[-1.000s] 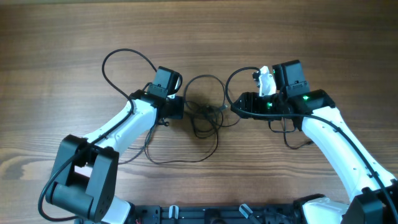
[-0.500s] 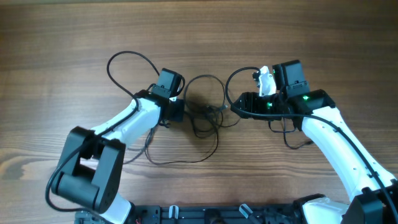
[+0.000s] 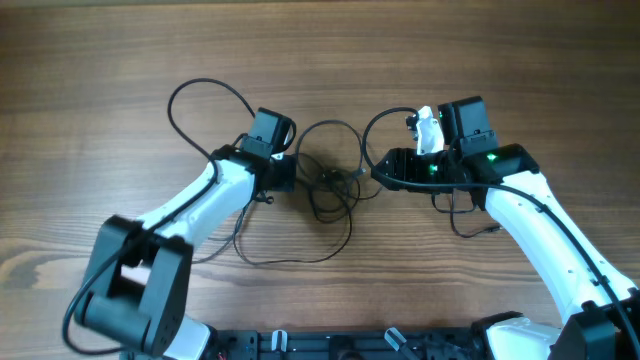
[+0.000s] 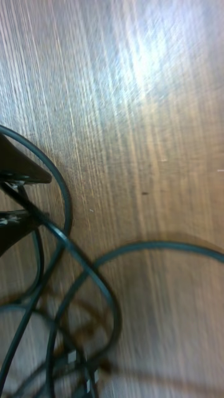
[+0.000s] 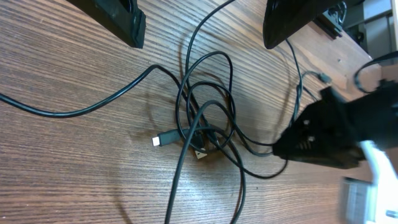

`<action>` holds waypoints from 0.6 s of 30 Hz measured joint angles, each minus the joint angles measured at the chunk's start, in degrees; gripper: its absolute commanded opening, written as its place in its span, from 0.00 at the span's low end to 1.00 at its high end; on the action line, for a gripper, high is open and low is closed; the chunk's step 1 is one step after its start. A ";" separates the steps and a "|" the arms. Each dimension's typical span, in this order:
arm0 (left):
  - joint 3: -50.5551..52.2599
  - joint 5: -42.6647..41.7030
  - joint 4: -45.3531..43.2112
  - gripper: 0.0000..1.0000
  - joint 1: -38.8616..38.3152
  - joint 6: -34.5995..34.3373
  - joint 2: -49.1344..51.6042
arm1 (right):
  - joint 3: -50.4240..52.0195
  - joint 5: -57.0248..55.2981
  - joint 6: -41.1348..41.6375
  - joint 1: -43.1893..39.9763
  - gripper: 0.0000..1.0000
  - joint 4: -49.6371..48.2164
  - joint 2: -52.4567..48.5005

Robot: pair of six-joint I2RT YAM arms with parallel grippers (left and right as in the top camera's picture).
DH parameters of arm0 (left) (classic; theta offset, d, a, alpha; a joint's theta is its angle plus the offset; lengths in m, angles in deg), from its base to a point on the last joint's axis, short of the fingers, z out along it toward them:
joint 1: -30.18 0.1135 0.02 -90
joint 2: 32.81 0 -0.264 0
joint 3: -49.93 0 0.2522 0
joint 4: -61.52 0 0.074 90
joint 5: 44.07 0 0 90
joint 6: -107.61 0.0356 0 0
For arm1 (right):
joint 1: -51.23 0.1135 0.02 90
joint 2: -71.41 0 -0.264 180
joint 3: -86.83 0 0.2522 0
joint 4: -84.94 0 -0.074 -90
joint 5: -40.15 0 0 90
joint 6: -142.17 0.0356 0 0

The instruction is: Untangle cables

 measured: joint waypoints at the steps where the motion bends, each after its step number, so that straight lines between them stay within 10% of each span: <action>1: 0.00 0.00 0.02 0.10 0.00 0.00 -1.16 | 0.00 0.00 0.00 0.00 0.63 0.00 0.00; 8: -0.39 -0.02 4.66 0.04 0.00 -0.02 -3.06 | 0.00 0.00 0.00 0.00 0.63 -0.02 0.00; 9: -0.42 -0.02 5.03 0.08 0.00 -0.02 -3.06 | 0.00 0.00 0.00 0.00 0.63 0.00 0.00; 11: -0.39 -0.02 5.18 0.56 0.00 -0.11 -3.06 | 0.00 0.00 0.00 0.00 0.63 -0.02 0.00; 12: -0.42 0.00 5.20 0.62 0.00 0.20 -3.06 | 0.00 0.00 0.00 0.00 0.63 0.00 0.00; 18: -0.42 -0.02 5.18 0.55 0.00 0.09 -3.06 | 0.00 0.00 0.00 0.00 0.63 0.00 0.00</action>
